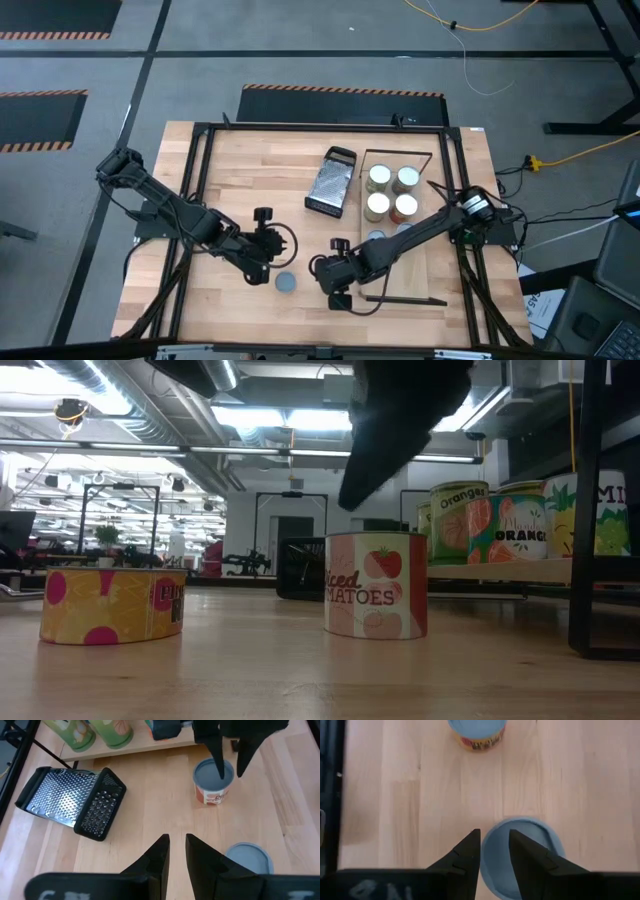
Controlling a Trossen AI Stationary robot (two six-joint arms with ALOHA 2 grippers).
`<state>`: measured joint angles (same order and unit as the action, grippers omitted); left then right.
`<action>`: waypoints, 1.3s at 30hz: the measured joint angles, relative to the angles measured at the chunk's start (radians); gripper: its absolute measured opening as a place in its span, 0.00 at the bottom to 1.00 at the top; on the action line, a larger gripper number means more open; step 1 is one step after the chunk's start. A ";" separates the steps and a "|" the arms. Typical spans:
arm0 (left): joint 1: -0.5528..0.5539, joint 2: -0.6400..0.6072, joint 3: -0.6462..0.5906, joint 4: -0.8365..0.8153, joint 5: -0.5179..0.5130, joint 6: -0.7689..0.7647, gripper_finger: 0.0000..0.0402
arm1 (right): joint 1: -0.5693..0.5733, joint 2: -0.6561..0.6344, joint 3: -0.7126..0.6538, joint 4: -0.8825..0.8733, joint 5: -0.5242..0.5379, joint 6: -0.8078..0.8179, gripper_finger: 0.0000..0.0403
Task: Pick and place cans onto a shelf
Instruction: Put the canned diced tomatoes on the shelf
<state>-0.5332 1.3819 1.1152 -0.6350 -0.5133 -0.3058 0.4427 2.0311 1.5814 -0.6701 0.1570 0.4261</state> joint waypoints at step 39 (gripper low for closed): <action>0.000 0.000 0.000 -0.001 0.002 -0.001 0.14 | 0.007 -0.005 0.176 -0.277 -0.026 -0.125 0.01</action>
<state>-0.5335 1.3819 1.1149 -0.6361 -0.5116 -0.3069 0.4499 2.0264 1.7571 -0.9469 0.1307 0.3011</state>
